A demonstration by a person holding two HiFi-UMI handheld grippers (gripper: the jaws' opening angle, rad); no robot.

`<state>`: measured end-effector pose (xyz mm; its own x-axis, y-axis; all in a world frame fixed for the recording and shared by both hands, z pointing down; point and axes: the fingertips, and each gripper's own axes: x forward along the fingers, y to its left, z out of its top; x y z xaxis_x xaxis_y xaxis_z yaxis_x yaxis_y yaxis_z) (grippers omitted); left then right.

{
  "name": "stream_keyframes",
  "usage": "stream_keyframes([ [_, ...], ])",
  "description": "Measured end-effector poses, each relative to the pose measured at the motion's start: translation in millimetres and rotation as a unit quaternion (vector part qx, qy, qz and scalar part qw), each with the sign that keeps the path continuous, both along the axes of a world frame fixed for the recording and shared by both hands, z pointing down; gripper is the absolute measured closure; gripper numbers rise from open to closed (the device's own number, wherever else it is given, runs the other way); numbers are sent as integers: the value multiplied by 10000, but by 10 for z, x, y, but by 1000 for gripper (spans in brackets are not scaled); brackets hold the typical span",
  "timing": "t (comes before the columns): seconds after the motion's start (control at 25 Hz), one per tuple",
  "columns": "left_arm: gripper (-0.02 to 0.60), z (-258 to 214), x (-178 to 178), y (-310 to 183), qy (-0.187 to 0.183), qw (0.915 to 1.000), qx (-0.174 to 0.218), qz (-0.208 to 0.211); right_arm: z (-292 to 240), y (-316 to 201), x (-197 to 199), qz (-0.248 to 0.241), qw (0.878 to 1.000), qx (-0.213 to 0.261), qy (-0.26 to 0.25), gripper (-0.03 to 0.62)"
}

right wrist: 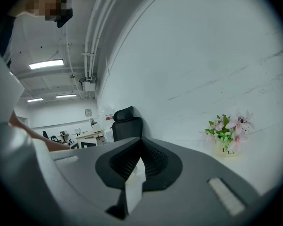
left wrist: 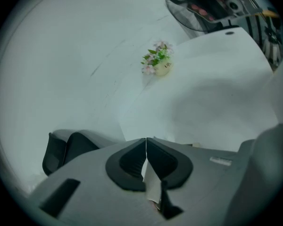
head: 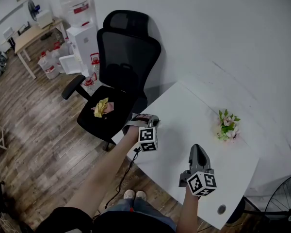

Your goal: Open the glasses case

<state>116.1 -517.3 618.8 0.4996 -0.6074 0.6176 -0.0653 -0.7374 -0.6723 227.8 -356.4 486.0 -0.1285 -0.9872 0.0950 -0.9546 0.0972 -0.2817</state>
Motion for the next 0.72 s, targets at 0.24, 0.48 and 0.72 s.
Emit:
stream_keyframes([
  [0.24,572,-703,-193,135,1894,9775,-366,-851,-126,-31,-90,-90,9998,148,-27,585],
  [0.48,574,-1393,-577,284,3691,9161,-603,-1446,-272,-134,-285,-272,9991,330,7,585],
  [0.72,574,-1753,-1054,478,4610,8676,-447,-1807,-401,-211,-477,-439,9978,491,62,585],
])
